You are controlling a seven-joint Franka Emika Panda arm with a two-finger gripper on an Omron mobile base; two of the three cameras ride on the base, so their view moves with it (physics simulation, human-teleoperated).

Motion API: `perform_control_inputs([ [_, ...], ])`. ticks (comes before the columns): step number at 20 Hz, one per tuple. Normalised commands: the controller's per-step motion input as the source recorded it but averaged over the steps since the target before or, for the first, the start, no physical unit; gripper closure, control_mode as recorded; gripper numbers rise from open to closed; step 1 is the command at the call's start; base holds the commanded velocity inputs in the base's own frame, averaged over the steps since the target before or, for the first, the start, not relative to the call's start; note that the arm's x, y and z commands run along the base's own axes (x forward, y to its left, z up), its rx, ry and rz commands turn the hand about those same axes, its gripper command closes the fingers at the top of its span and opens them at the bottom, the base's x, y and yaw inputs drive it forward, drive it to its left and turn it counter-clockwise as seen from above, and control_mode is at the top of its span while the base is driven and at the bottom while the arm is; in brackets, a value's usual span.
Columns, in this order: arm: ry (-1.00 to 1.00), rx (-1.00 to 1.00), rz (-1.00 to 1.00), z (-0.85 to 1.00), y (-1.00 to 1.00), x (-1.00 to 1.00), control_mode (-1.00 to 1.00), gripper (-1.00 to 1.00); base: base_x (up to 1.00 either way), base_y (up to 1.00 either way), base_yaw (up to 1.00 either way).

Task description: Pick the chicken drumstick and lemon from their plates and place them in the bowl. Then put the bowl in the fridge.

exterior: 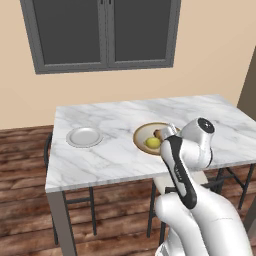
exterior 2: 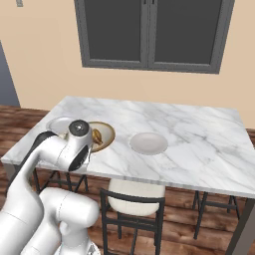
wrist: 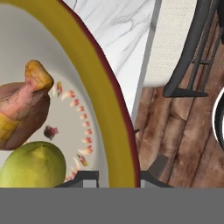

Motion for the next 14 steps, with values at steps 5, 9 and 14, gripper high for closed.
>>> perform_control_inputs([
  [5,-0.02,0.00,-0.08,0.01,0.00,-0.03,-1.00,1.00,0.00,0.00,0.00],
  [9,0.00,0.00,0.00,0.00,0.00,0.00,-1.00,1.00,0.00,0.00,0.00],
  [14,0.00,0.00,0.00,0.00,0.00,0.00,-1.00,1.00,0.00,0.00,0.00],
])
